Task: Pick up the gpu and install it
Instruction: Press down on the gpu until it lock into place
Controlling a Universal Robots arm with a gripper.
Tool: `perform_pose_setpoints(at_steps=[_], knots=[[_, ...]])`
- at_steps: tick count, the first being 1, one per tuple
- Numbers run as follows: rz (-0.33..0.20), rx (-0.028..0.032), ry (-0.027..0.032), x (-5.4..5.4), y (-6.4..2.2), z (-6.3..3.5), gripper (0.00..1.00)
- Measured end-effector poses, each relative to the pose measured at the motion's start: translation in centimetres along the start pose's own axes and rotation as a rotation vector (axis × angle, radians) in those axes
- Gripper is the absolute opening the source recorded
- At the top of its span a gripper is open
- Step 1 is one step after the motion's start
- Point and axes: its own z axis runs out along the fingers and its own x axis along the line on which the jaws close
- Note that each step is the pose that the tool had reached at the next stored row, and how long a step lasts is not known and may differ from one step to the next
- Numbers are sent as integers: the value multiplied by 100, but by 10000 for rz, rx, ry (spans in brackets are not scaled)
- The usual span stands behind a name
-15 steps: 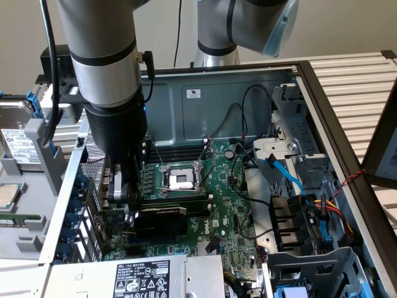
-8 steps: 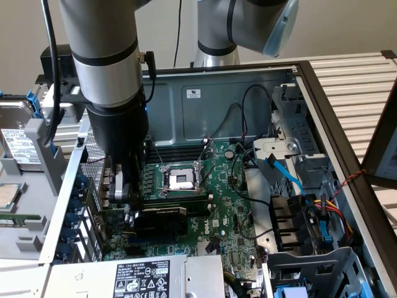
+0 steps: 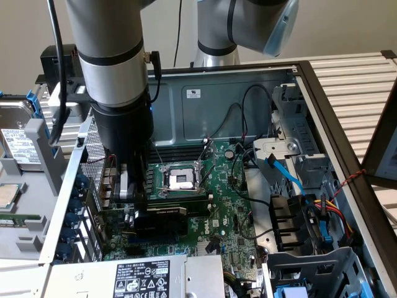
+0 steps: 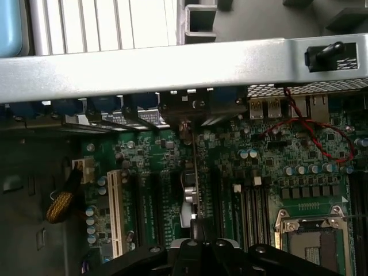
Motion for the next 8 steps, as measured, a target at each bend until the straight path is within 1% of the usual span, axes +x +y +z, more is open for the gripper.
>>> perform_pose_setpoints(at_steps=[3, 8], knots=[[-1, 3, -3, 0, -58, -5, 11], [0, -1, 1, 4, -181, -32, 11]])
